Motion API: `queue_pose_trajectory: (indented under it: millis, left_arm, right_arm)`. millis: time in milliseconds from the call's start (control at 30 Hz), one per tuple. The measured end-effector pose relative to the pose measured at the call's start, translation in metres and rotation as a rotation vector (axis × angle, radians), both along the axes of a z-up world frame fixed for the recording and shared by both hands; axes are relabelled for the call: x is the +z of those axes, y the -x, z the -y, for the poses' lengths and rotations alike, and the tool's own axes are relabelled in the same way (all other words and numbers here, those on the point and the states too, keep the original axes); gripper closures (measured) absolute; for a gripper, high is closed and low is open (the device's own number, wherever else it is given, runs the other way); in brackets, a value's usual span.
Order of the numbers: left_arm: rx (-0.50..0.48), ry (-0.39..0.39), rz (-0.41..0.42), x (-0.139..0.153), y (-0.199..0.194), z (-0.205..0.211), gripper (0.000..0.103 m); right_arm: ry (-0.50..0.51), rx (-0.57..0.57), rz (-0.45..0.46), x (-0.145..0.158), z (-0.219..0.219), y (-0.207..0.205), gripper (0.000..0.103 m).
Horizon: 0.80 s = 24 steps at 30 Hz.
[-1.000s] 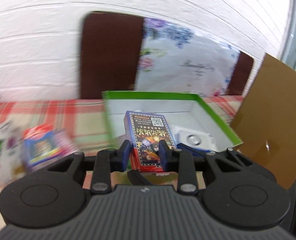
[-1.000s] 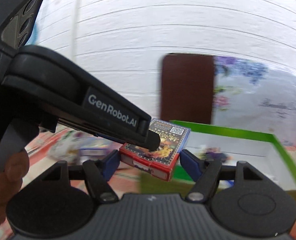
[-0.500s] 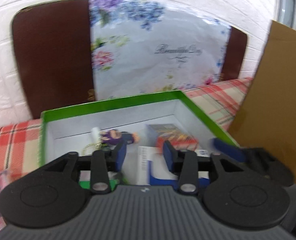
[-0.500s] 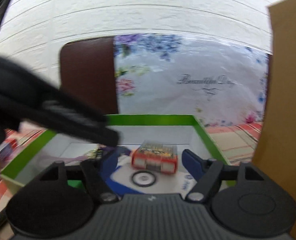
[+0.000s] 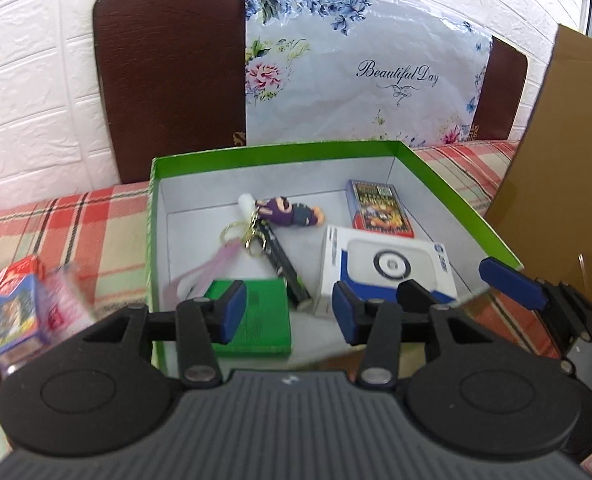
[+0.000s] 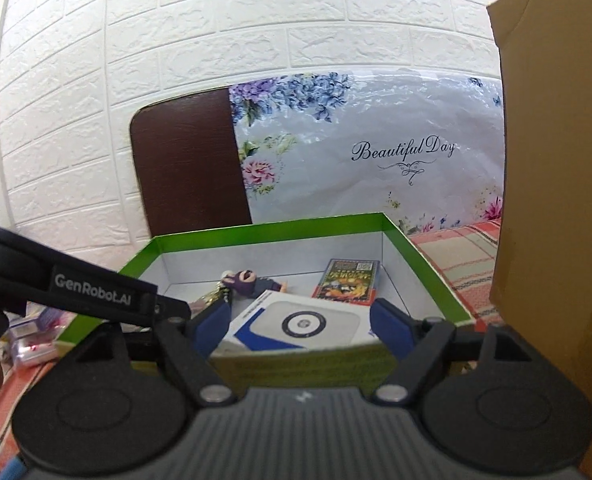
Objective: Organize objects
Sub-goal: 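Carry the playing-card box into the green box and open the left gripper, then move the right gripper toward the black marker with the blue cap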
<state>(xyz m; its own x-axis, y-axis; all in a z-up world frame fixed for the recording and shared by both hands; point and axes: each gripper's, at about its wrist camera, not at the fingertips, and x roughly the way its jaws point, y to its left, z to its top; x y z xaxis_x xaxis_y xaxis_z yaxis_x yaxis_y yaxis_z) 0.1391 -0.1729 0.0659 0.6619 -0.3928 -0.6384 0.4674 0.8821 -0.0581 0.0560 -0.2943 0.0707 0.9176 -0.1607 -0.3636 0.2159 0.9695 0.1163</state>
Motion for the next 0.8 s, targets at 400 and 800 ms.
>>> queue_pose_trajectory:
  millis: [400, 800]
  left_arm:
    - [0.066, -0.042, 0.025, 0.003, 0.046, -0.027, 0.046]
    - [0.125, -0.082, -0.002, -0.007, 0.07, -0.055, 0.044]
  right_arm:
    - [0.018, 0.065, -0.017, 0.01, -0.03, 0.04, 0.021]
    - [0.004, 0.134, -0.073, 0.004, -0.054, 0.06, 0.021]
